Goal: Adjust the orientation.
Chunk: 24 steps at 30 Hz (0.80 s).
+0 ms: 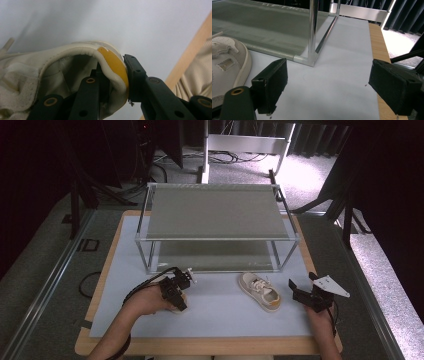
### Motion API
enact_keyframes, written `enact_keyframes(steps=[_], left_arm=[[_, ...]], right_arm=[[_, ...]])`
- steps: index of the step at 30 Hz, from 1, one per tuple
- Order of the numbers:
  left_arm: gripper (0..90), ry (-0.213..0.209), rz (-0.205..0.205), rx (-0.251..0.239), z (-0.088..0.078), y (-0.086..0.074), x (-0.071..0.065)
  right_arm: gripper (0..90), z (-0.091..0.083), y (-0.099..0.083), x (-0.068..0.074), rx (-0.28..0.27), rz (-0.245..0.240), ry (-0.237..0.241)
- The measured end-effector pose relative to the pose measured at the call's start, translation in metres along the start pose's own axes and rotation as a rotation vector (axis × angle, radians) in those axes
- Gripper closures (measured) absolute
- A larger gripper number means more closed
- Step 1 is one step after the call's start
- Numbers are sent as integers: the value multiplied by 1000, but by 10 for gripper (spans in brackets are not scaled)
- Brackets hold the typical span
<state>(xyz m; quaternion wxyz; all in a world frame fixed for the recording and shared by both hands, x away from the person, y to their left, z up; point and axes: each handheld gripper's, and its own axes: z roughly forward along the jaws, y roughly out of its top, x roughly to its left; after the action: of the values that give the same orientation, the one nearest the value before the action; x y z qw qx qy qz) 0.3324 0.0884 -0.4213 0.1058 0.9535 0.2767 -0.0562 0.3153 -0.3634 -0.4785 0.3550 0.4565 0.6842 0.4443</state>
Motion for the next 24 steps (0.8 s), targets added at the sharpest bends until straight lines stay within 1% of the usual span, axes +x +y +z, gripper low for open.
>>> enact_keyframes(steps=[1,2,3,4,5,8,9,10,11,12,13,14,16,17,18,20,21,22,23,24], left_arm=[[757,-2,20,3,0,-1,-1],[760,-14,44,7,-1,-2,-4],[761,-14,44,7,-1,-2,-4],[761,-36,159,8,-3,-4,-13],[761,-55,204,6,-3,-4,-18],[761,-98,304,8,-3,1,-28],[763,-106,341,9,-3,3,-31],[763,-112,358,8,-2,6,-35],[763,-108,388,22,-1,9,-37],[762,-94,420,25,-1,12,-40],[762,-87,433,31,0,16,-43],[765,-75,462,44,0,20,-45],[764,-62,501,59,2,28,-50],[764,-55,528,66,2,31,-52],[764,-57,544,69,2,35,-54],[766,-61,598,88,3,41,-59],[765,-61,598,88,3,41,-59],[765,-78,616,100,5,46,-62],[763,-82,627,103,6,48,-62],[764,-93,622,110,7,49,-63]], right_arm=[[150,0,0,0,0,-1,0],[150,0,0,0,0,-1,0],[150,0,0,0,0,-1,0],[150,0,0,0,1,-2,-1],[151,0,0,1,3,-3,-2],[158,0,0,1,4,-8,-2],[158,0,0,1,4,-10,-2],[158,0,0,1,3,-9,-3],[158,0,0,1,3,-9,-3],[158,0,0,1,3,-6,-3],[158,0,0,1,3,-4,-3],[158,0,0,0,2,-3,-2],[158,0,0,0,1,-2,-1],[158,0,0,0,1,-2,-1],[158,0,0,0,1,-3,-1],[158,0,0,0,0,-1,0],[158,0,0,0,0,-1,0],[159,0,0,0,0,-1,1],[158,0,0,0,-1,0,1],[158,0,0,0,-1,0,2]])
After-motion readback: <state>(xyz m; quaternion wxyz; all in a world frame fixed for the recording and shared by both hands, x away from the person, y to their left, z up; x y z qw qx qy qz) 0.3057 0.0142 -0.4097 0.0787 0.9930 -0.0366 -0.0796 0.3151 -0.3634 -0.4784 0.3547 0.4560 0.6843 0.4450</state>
